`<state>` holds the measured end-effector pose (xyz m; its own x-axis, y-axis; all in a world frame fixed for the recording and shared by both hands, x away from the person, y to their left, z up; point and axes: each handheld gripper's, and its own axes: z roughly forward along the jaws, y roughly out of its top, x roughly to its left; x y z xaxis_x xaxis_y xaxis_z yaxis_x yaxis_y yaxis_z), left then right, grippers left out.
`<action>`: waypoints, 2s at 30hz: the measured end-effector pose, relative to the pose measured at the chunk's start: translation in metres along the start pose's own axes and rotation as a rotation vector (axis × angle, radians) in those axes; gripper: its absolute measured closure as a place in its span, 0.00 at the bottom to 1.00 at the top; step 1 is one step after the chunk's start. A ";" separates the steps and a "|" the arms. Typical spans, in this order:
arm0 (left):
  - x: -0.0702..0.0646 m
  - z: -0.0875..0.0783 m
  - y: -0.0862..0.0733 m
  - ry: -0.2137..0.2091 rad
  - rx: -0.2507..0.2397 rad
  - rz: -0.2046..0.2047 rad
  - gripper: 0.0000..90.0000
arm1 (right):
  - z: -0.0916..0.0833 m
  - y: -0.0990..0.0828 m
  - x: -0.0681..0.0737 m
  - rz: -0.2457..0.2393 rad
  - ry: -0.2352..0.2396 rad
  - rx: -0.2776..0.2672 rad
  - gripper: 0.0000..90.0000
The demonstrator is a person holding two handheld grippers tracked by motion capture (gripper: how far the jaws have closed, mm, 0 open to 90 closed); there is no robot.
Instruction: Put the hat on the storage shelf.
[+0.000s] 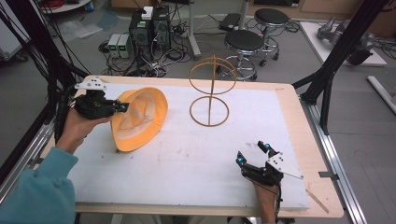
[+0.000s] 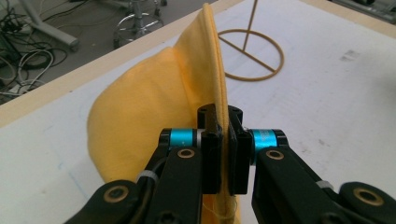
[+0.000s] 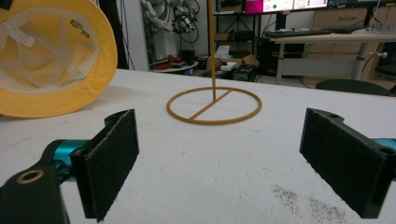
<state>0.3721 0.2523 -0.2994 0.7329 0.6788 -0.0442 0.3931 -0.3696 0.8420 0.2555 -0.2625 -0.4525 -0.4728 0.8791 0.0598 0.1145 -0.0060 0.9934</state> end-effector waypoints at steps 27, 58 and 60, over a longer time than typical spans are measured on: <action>-0.079 0.032 0.012 -0.293 -0.019 0.070 0.69 | 0.000 0.000 0.000 0.000 0.002 0.003 0.12; -0.127 0.045 0.000 -0.426 0.014 0.060 0.26 | 0.000 0.000 0.001 0.005 0.001 0.007 0.12; -0.127 0.045 0.000 -0.413 0.016 0.060 0.25 | 0.001 0.000 0.000 -0.001 0.002 0.003 0.12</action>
<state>0.3044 0.1378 -0.3183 0.9145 0.3457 -0.2104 0.3495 -0.4128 0.8411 0.2559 -0.2621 -0.4524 -0.4744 0.8784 0.0586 0.1165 -0.0033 0.9932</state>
